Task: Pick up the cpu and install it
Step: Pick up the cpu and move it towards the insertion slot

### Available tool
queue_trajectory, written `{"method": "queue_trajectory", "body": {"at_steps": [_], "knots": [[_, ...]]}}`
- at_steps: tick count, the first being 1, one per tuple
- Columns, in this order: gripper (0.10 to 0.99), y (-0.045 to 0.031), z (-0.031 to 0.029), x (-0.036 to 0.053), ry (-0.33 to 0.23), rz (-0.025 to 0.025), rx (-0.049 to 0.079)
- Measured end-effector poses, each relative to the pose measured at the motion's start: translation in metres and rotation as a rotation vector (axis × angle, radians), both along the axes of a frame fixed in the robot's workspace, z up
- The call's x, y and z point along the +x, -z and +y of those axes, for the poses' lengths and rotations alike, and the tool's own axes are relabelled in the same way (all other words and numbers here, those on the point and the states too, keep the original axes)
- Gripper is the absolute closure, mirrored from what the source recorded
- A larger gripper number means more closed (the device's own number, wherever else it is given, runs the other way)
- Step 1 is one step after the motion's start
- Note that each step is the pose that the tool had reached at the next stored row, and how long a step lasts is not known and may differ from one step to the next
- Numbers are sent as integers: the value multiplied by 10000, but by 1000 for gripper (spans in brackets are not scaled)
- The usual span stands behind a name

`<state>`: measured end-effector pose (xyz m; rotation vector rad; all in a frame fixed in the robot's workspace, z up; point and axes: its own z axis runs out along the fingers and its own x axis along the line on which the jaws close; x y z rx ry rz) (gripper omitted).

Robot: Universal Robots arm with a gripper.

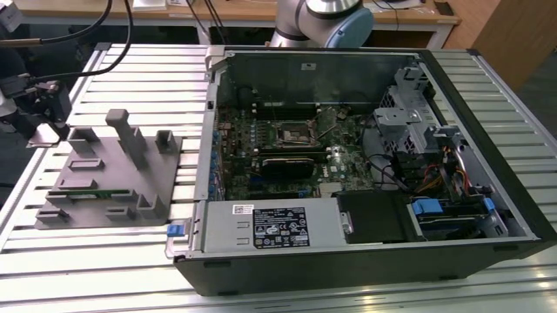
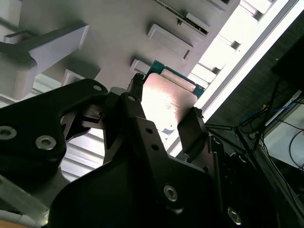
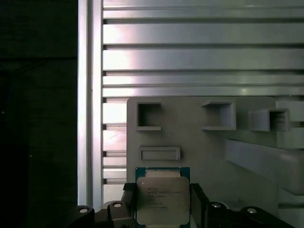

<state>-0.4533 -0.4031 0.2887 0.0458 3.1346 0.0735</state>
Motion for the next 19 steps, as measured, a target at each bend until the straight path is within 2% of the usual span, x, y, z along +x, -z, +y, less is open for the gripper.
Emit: {"method": "queue_trajectory", "body": {"at_steps": [19], "knots": [[541,-226,6,0,0,1,0]]}}
